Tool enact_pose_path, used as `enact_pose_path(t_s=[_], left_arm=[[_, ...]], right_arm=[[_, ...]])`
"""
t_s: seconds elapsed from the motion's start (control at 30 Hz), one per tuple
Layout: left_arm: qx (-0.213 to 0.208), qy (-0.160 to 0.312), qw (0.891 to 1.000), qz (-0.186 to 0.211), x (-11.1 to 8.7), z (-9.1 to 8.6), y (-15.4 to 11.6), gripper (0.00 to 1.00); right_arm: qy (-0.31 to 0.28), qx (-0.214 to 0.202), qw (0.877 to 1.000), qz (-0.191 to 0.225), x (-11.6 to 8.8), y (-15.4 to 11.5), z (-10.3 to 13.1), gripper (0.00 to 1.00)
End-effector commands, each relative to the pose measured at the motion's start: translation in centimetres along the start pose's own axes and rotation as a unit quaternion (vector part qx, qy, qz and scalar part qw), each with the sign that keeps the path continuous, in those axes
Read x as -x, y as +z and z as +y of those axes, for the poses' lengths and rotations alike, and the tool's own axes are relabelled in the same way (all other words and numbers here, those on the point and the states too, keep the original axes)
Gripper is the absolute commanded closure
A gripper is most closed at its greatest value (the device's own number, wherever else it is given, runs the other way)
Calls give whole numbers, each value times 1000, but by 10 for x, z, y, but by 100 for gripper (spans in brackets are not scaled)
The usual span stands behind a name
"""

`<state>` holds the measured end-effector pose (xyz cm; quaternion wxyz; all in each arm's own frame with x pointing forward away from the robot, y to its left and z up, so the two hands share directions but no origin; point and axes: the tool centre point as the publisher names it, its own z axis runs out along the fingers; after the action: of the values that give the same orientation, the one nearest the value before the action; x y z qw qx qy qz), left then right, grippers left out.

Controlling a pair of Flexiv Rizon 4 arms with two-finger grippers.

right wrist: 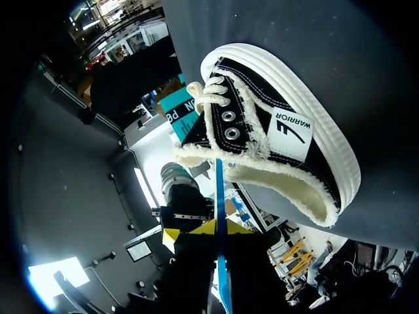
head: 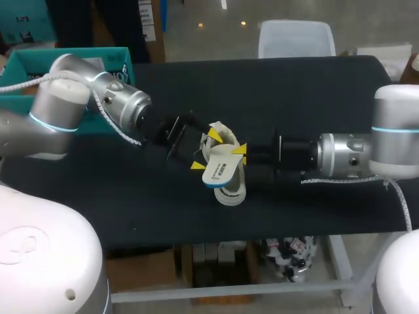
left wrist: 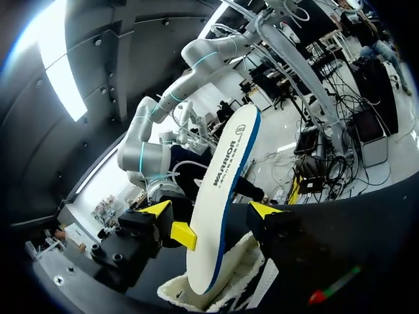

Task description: Open the shoe tongue, take the insole out of the shoe, put the insole back into the shoe, and pack the shoe into the shoebox

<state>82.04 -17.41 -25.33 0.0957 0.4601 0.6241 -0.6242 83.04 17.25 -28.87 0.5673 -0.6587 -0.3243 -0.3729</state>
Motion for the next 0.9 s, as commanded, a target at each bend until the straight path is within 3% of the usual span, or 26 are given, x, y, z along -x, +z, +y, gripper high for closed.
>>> enact_pose_path(t_s=[0.03,0.13,0.33,0.9], left_arm=[[3,-4,1000,-5,0,7,1,33],[11,-14,1000,-6,0,15,0,34],[15,-31,999,-10,1,32,0,55],[19,-55,998,-5,-20,39,-1,54]], right_arm=[[4,-2,1000,-2,0,-2,0,100],[6,-3,1000,0,-1,-2,-1,100],[12,-4,1000,0,1,-2,0,100],[35,-12,999,12,27,6,3,100]])
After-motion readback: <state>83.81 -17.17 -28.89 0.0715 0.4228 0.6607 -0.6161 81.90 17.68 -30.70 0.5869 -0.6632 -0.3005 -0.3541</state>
